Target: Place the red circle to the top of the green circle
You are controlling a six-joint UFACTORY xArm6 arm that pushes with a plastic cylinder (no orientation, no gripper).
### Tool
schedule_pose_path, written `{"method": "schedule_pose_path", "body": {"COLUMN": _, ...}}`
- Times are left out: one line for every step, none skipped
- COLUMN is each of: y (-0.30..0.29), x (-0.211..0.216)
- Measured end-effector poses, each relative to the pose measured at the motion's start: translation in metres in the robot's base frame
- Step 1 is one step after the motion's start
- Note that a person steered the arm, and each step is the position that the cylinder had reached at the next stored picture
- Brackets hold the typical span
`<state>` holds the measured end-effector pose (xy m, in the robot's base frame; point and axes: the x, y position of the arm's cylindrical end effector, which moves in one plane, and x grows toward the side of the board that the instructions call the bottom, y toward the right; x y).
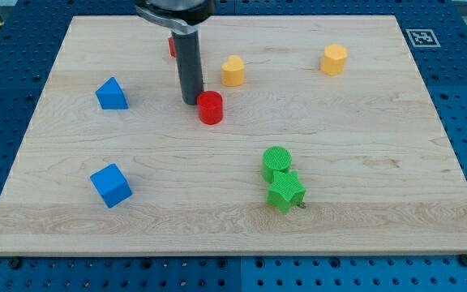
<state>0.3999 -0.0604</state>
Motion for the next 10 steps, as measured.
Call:
{"method": "schedule_pose_path", "body": {"y": 0.000, "x": 0.001}}
{"method": "schedule_pose_path", "body": {"y": 0.000, "x": 0.006}}
{"method": "schedule_pose_path", "body": {"y": 0.000, "x": 0.008}}
{"method": "schedule_pose_path", "body": {"y": 0.000, "x": 0.020}}
{"method": "schedule_pose_path", "body": {"y": 0.000, "x": 0.021}}
{"method": "schedule_pose_path", "body": {"y": 0.011, "x": 0.024}}
{"method": "schedule_pose_path", "body": {"y": 0.028, "x": 0.029}}
{"method": "schedule_pose_path", "body": {"y": 0.031, "x": 0.037}}
{"method": "schedule_pose_path", "body": {"y": 0.044, "x": 0.038}}
{"method": "schedule_pose_path", "body": {"y": 0.057, "x": 0.038}}
